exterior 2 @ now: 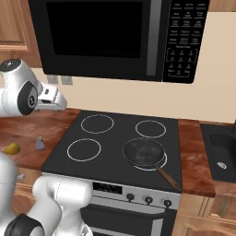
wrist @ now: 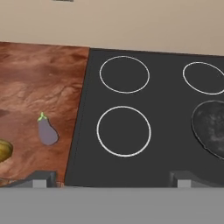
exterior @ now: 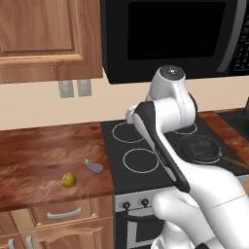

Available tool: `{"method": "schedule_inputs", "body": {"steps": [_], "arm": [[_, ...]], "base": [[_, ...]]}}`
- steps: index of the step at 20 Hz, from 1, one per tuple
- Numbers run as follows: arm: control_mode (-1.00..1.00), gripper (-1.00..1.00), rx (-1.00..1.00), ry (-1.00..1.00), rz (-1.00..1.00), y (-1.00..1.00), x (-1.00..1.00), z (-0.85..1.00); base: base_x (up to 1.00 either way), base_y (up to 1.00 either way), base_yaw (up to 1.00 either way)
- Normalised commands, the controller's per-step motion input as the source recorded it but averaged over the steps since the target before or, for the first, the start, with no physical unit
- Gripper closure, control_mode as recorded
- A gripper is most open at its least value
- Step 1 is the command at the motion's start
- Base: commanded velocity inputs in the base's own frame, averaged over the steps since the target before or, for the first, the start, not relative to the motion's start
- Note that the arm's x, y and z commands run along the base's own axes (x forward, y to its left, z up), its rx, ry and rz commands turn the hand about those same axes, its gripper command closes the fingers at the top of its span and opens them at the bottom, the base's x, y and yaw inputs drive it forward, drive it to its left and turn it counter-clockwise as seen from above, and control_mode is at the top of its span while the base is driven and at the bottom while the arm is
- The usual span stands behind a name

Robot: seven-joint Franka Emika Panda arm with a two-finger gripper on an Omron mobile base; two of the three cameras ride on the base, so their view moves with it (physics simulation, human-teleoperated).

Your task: Put the squash and eggplant in the pan. Then turn on the front right burner and set the heat to medium.

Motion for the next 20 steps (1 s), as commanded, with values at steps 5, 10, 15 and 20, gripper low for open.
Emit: {"method": "schedule_inputs", "body": {"steps": [5, 10, 15, 20], "arm": [[-1.00, -1.00, 0.01, 0.01, 0.02, 0.30, -0.28, 0.00], [-1.00, -1.00, 0.02, 0.08, 0.06, 0.47, -0.02, 0.00], [-1.00, -1.00, 0.03, 0.12, 0.10, 0.41, 0.00, -0.05], [-1.00, -1.00, 0.08, 0.08, 0.10, 0.23, 0.01, -0.09]], "base": [[0.00, 0.00, 0.00], [0.00, 0.00, 0.00], [0.00, 0.00, 0.00], [0.00, 0.00, 0.00]]}}
